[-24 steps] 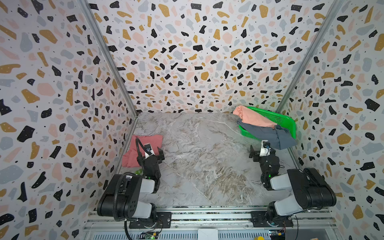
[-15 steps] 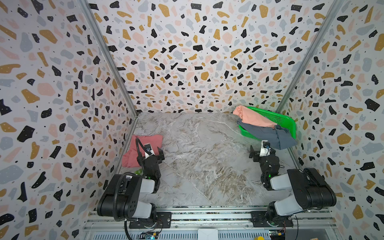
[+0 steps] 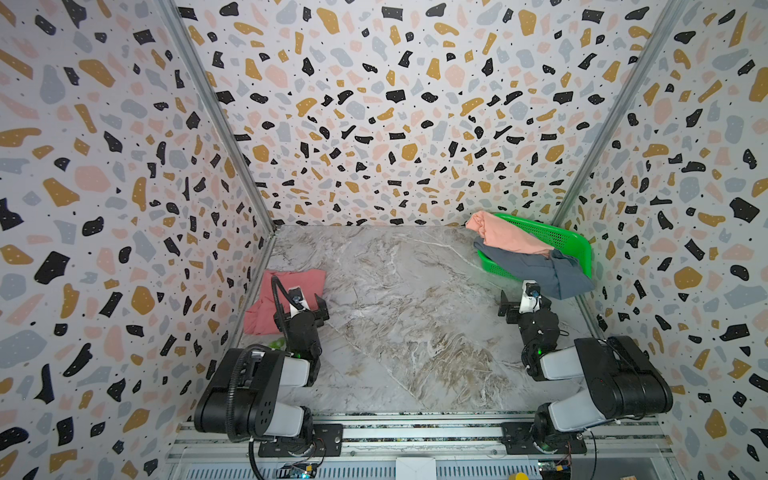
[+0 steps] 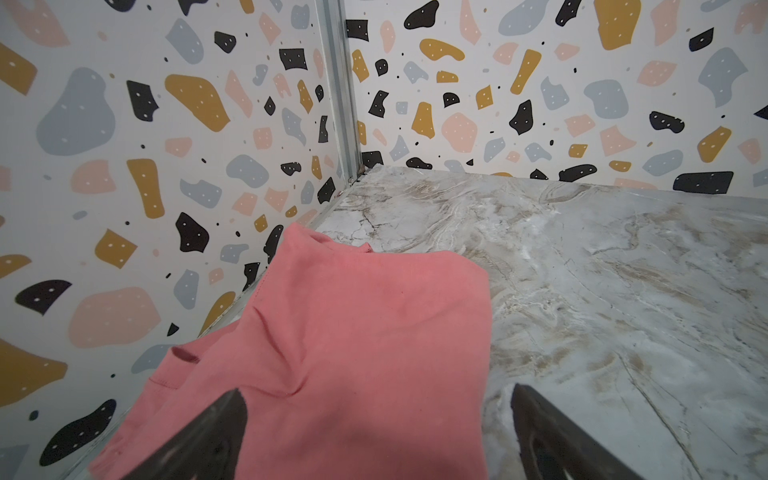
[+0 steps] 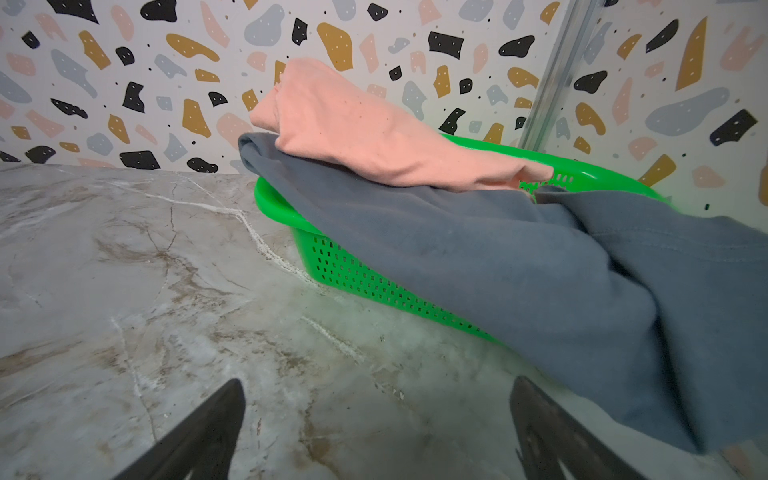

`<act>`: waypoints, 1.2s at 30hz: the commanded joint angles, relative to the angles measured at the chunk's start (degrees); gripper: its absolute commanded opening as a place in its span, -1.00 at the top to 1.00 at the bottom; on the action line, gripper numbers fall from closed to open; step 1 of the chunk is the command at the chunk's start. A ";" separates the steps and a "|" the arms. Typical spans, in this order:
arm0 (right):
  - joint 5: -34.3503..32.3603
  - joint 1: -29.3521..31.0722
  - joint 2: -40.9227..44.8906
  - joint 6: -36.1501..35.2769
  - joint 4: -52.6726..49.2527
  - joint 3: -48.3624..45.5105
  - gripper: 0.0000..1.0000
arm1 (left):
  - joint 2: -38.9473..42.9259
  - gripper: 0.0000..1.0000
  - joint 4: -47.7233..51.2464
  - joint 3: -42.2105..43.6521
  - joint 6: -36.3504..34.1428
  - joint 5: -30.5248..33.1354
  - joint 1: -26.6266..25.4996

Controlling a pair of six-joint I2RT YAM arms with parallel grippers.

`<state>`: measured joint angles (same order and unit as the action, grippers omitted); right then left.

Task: Fold and stack the t-shirts

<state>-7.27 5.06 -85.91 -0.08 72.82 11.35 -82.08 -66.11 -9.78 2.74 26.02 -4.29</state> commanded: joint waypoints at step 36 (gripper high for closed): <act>9.43 17.16 29.31 19.89 -57.15 32.59 -0.98 | 18.23 -0.99 39.48 -31.68 37.86 -28.47 -4.79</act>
<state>0.71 19.81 -57.25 11.73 23.20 37.87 -63.33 -30.15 -36.69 26.48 5.61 -7.16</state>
